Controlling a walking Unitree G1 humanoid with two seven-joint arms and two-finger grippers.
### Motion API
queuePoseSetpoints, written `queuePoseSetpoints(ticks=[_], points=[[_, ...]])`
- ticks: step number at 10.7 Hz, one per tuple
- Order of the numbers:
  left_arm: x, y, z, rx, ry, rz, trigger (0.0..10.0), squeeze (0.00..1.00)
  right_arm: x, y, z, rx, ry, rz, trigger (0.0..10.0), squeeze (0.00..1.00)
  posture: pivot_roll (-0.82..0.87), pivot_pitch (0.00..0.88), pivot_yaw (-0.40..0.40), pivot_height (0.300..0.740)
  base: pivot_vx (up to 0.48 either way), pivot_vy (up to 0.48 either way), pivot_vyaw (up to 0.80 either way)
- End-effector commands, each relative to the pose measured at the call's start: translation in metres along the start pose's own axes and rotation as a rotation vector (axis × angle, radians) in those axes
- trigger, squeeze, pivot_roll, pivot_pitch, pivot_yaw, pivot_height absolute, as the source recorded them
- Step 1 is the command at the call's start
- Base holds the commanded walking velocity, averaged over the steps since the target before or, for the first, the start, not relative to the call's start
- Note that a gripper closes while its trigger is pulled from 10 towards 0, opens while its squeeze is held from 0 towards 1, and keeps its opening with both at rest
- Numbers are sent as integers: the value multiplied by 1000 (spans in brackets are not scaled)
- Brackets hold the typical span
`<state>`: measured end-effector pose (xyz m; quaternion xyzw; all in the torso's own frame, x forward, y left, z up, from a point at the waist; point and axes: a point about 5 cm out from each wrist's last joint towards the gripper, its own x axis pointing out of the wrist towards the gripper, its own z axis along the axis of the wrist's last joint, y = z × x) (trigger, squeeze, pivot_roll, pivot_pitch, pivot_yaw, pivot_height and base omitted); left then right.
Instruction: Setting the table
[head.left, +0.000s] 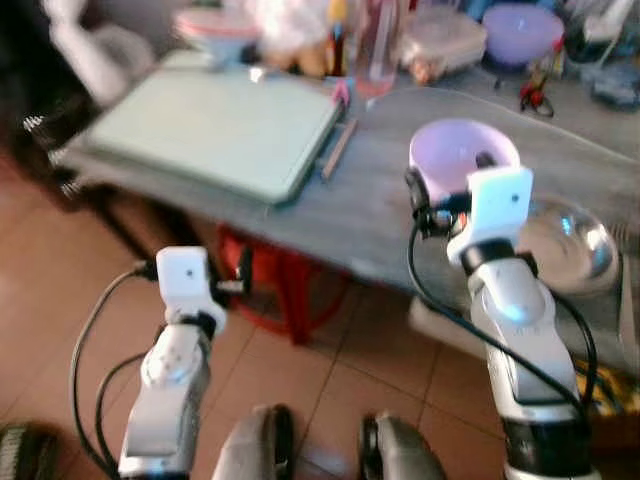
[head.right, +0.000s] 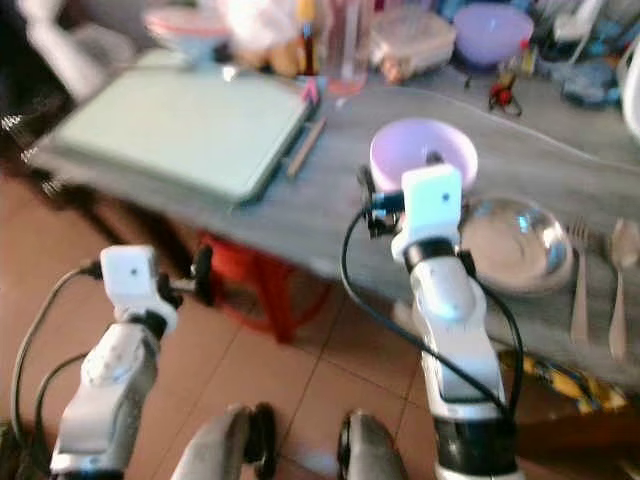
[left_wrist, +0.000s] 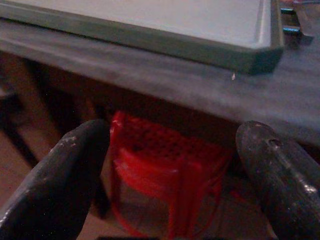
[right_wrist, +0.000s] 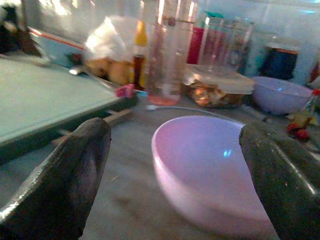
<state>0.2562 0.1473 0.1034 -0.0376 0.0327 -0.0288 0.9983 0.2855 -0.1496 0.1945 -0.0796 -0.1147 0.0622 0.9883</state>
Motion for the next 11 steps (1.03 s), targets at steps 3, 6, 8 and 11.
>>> queuePoseSetpoints(ticks=[3,6,8,11], points=[[-2,1,-1,-6,10,5,10000,0,2,-3,-5,2,26,-34,10000,0,-14,136,45,740,-369,0,0],[-3,0,-2,-4,13,0,10000,0,1,-7,-14,47,68,-74,10000,0,-11,135,50,740,-336,0,0],[-5,2,-1,9,9,0,10000,0,0,-5,-19,61,102,-80,10000,0,-6,134,52,740,-124,0,-306],[-6,1,4,-4,-32,-34,10000,0,1,-5,-22,67,116,-77,10000,0,-5,130,53,740,0,0,-775]])
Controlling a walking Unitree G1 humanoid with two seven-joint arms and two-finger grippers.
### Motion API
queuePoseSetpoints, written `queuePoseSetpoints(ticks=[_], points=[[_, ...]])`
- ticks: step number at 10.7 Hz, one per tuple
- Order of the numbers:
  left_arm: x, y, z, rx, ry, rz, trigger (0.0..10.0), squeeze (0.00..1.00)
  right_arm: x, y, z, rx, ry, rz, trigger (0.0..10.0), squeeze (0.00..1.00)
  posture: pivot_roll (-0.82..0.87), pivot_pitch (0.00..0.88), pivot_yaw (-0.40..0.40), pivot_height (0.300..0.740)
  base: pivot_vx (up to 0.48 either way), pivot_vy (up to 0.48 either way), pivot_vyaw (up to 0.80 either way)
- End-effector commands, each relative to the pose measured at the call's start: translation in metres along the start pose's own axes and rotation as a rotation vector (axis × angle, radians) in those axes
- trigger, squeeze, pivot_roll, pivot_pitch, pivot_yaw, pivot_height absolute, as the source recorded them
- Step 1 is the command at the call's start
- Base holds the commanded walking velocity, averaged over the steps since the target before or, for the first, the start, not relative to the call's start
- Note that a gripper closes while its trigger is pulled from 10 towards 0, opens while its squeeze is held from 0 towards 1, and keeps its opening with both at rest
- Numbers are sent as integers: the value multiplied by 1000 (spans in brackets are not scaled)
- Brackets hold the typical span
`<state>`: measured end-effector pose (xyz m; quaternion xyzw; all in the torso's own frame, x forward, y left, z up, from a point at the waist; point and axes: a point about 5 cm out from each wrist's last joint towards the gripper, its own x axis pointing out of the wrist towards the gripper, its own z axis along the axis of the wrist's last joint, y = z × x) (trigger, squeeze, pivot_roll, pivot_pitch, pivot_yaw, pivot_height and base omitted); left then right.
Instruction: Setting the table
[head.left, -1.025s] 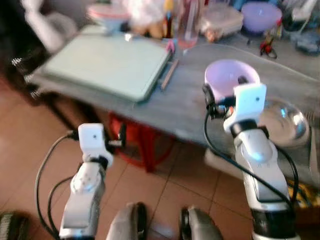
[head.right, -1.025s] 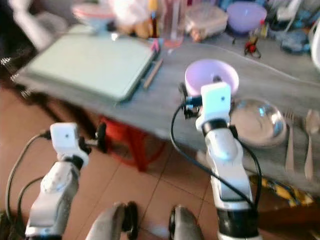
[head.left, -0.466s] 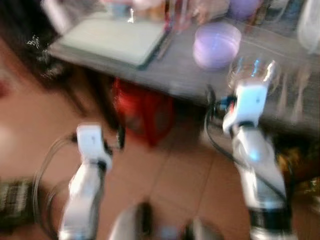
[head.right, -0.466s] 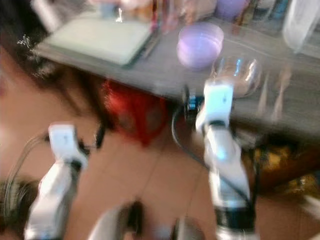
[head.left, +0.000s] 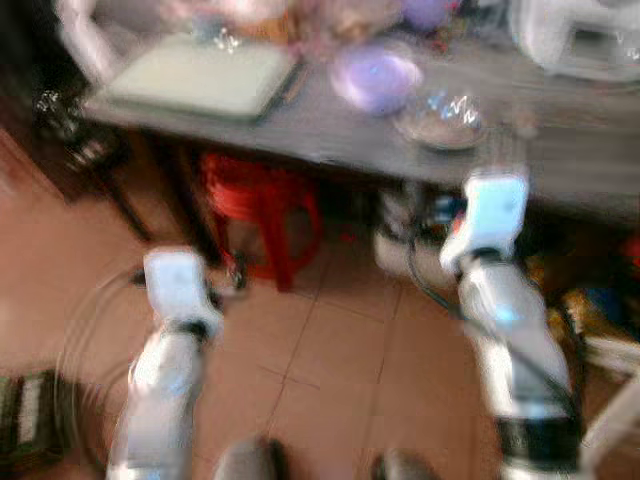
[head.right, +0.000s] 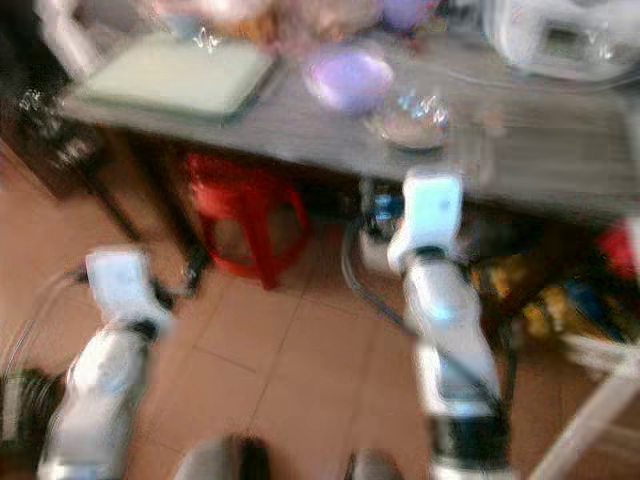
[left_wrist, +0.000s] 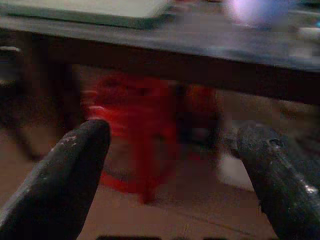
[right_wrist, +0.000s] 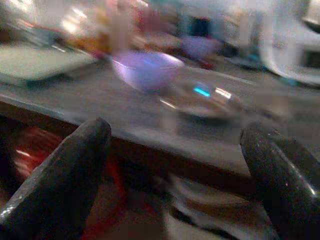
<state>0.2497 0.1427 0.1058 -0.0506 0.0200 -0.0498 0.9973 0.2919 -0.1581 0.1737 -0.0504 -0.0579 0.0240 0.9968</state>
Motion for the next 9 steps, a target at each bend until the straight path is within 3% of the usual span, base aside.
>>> queuePoseSetpoints(ticks=[1,5,9], points=[[0,5,3,3,-8,7,10000,0,0,1,1,13,1,-1,10000,0,-6,130,52,740,0,0,-775],[0,4,3,-17,-6,-6,10000,0,0,3,-1,19,11,19,10000,0,-10,132,51,740,0,-283,-775],[1,4,4,-16,-10,-12,10000,0,0,5,3,12,-25,38,10000,0,-9,131,53,740,0,-413,0]])
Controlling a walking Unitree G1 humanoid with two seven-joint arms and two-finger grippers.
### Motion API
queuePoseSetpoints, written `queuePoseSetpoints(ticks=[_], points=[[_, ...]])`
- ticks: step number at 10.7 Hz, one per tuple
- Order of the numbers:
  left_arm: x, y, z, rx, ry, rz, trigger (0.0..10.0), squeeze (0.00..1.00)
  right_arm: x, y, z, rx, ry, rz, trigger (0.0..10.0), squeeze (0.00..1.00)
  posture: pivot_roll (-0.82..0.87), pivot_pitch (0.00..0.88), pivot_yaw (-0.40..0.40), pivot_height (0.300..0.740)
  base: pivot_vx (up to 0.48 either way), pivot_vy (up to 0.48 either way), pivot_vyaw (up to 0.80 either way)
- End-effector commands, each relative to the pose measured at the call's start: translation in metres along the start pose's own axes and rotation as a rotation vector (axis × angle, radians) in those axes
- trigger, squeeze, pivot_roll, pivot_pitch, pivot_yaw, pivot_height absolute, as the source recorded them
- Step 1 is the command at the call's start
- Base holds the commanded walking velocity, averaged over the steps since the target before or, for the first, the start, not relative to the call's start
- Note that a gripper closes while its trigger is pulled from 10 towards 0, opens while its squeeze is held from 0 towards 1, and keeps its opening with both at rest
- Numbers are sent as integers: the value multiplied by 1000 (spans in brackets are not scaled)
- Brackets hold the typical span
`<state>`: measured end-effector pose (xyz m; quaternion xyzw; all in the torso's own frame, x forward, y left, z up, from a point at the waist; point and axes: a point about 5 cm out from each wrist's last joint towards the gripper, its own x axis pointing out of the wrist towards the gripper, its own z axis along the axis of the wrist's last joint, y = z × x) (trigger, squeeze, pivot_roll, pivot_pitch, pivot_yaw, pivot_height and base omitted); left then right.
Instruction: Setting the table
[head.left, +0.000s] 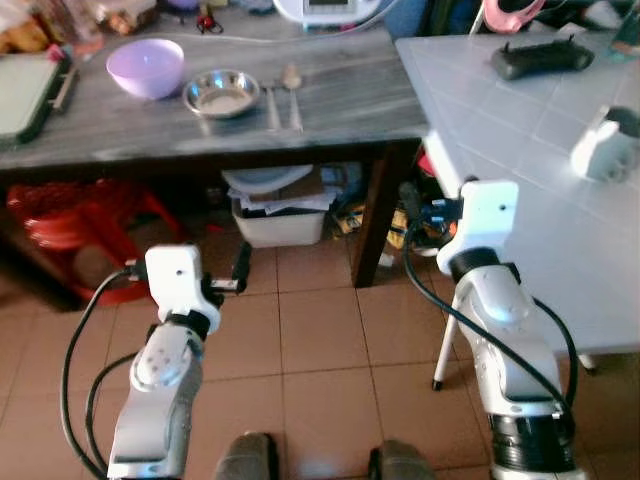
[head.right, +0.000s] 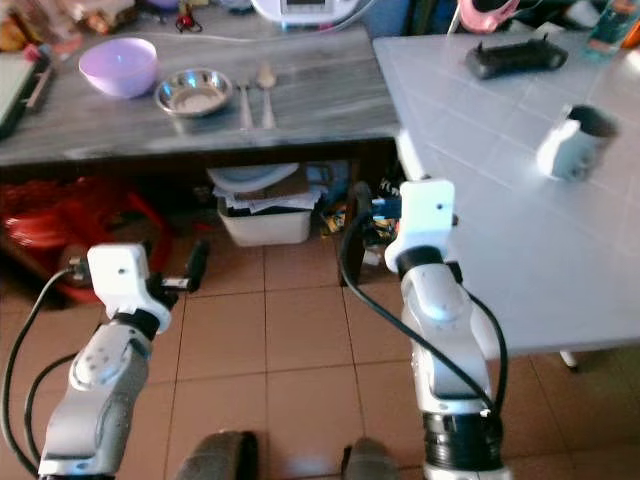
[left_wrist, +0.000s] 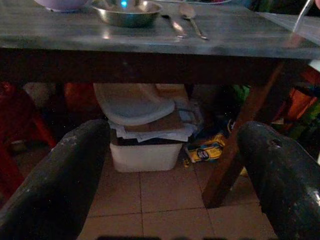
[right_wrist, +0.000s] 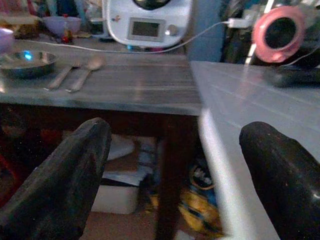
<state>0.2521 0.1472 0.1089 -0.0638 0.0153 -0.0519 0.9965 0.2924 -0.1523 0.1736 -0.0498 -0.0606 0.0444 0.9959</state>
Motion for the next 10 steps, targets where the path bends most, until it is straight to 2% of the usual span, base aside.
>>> queuePoseSetpoints(ticks=[1,4,6,9,10], points=[[0,-1,1,14,0,-9,10000,0,0,-1,4,0,-25,-6,10000,0,-9,133,54,740,0,-469,0],[0,-3,2,20,-4,-22,10000,0,2,-6,2,-8,-4,-26,10000,0,-11,136,55,740,0,-457,0],[-1,-4,2,30,-6,-33,10000,0,3,-1,-1,-11,19,-37,10000,0,-10,139,56,740,296,-373,0],[-1,-4,2,45,-10,-39,10000,0,4,4,-7,81,54,-36,10000,0,-7,142,57,740,339,-328,0],[-1,-4,2,51,-10,-42,10000,0,4,4,-9,80,62,-41,10000,0,-7,144,58,740,442,0,0]])
